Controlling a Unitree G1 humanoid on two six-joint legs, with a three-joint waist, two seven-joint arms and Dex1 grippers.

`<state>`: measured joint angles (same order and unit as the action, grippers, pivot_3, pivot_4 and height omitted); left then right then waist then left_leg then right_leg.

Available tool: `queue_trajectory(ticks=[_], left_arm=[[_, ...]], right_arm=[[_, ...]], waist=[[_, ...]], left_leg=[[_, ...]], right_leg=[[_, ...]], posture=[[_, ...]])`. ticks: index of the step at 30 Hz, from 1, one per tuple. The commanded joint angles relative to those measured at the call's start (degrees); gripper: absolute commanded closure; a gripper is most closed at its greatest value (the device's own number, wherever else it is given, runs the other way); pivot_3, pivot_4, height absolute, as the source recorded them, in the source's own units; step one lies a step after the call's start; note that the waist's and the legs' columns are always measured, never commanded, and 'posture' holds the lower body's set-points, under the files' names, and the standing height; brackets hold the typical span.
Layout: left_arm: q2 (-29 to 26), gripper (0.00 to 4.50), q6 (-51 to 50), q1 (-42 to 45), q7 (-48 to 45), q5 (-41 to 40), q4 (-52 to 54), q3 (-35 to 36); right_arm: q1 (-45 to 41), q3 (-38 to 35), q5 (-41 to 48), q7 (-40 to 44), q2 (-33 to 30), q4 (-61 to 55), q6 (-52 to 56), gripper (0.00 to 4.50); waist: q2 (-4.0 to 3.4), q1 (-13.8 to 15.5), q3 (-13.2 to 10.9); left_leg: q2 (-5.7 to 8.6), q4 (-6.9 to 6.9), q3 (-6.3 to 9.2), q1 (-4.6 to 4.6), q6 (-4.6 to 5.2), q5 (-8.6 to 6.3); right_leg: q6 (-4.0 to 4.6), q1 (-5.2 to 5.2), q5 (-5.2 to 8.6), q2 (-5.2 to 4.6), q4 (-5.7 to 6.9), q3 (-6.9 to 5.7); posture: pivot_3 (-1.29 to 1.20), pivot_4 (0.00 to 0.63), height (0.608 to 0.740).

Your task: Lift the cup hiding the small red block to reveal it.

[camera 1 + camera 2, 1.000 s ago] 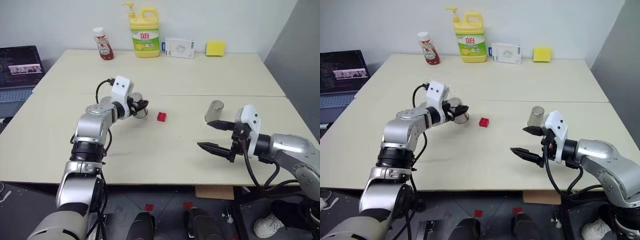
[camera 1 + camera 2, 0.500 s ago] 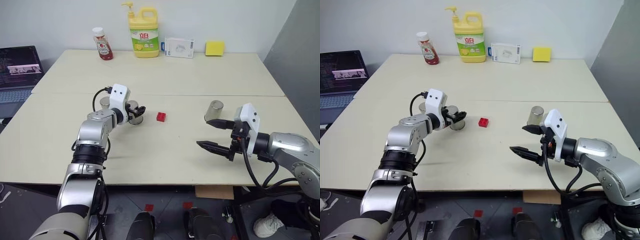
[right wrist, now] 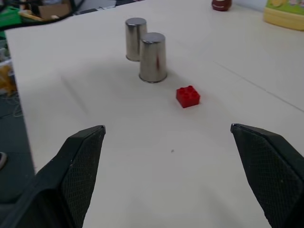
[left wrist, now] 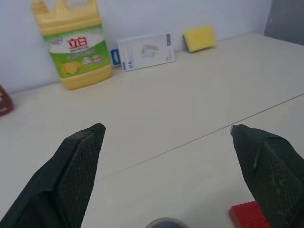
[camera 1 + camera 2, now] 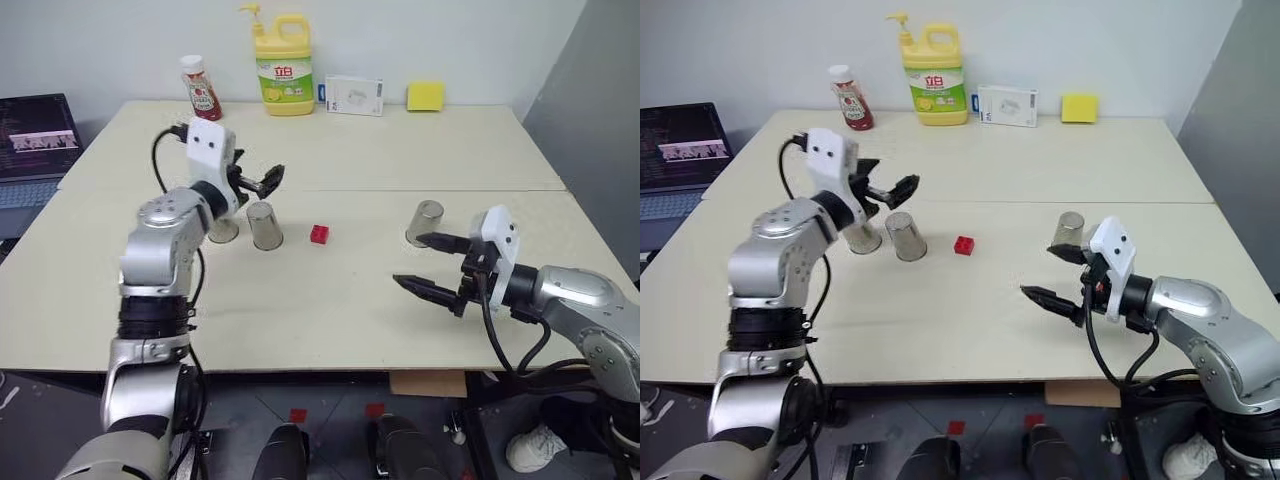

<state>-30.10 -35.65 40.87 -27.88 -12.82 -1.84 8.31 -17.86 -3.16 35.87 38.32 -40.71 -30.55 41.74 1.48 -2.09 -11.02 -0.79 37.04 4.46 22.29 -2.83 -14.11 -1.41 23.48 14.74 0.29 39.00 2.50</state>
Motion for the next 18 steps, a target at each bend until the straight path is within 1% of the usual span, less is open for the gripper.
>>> queue_trajectory(ticks=[1,2,3,6,7,8,10,13,18], left_arm=[[-7.2,0.0,-3.9,-3.8,-4.7,-1.6,8.6,1.6],[-9.3,0.0,-5.5,-5.2,-6.6,-3.4,10.9,2.7],[-12.9,0.0,-8.0,-7.5,-10.8,-6.4,13.6,4.2],[-20.4,0.0,-13.6,-12.6,-19.9,-13.9,17.7,7.3],[-21.9,0.0,-14.8,-13.8,-22.0,-15.9,18.3,8.2],[-25.8,0.0,-15.4,-17.4,-27.0,-17.6,19.2,9.5],[-30.7,0.0,-15.2,-22.1,-32.3,-19.1,20.2,11.0],[-34.2,0.0,-14.1,-26.0,-34.9,-19.9,20.5,12.5],[-35.1,0.0,-12.8,-26.0,-35.1,-20.1,19.4,12.7]], right_arm=[[-0.7,-1.6,-2.8,0.6,-0.2,0.8,-4.9,0.0],[-0.8,-1.8,-2.8,1.3,-0.6,1.1,-5.1,0.0],[-0.7,-2.1,-1.9,3.1,-1.4,1.4,-4.8,0.0],[-0.4,-2.7,0.1,6.8,-3.1,1.8,-4.1,0.0],[-0.3,-2.8,0.5,7.4,-3.4,2.0,-4.0,0.0],[-0.2,-3.0,1.1,9.0,-4.4,2.5,-3.7,0.0],[0.0,-3.3,1.7,11.1,-5.6,3.3,-3.4,0.0],[-0.2,-4.3,3.3,12.7,-6.8,4.6,-2.5,0.0],[-1.5,-4.6,3.2,13.1,-7.2,5.8,-2.3,0.0]], waist=[[0.0,-0.1,0.0],[0.0,-0.1,0.0],[0.0,0.0,0.0],[0.01,-0.1,0.0],[0.01,-0.1,0.0],[0.0,-0.1,0.0],[-0.01,-0.1,0.0],[-0.03,0.3,0.0],[-0.03,0.3,0.0]], left_leg=[[0.0,-0.01,0.0,-0.03,0.0,0.0],[-0.01,-0.01,0.0,-0.03,0.0,0.0],[-0.01,-0.01,0.01,-0.03,0.0,0.0],[0.0,-0.03,-0.02,0.0,0.0,0.0],[-0.01,-0.02,-0.02,0.01,0.0,0.0],[-0.02,-0.02,-0.01,0.03,0.0,0.0],[-0.01,-0.04,-0.02,0.02,0.01,0.0],[-0.02,-0.05,-0.04,-0.02,0.01,-0.01],[-0.04,0.0,-0.02,-0.03,0.01,0.0]], right_leg=[[0.0,-0.01,0.0,0.01,0.01,0.0],[0.0,0.0,0.0,0.02,0.01,-0.01],[0.0,-0.01,0.0,0.03,0.01,-0.02],[0.02,0.0,0.02,0.01,-0.02,0.0],[0.02,0.0,0.02,0.0,-0.05,-0.02],[0.02,0.0,0.02,0.01,-0.05,-0.04],[0.03,0.01,0.03,-0.01,-0.07,-0.02],[0.07,0.01,0.05,-0.02,-0.06,-0.03],[0.1,-0.01,0.07,0.0,-0.05,-0.05]], posture=[[0.0,0.15,0.74],[0.0,0.15,0.74],[0.0,0.15,0.74],[0.0,0.15,0.74],[0.0,0.15,0.74],[0.0,0.15,0.74],[0.0,0.15,0.74],[0.0,0.15,0.74],[0.0,0.15,0.74]])
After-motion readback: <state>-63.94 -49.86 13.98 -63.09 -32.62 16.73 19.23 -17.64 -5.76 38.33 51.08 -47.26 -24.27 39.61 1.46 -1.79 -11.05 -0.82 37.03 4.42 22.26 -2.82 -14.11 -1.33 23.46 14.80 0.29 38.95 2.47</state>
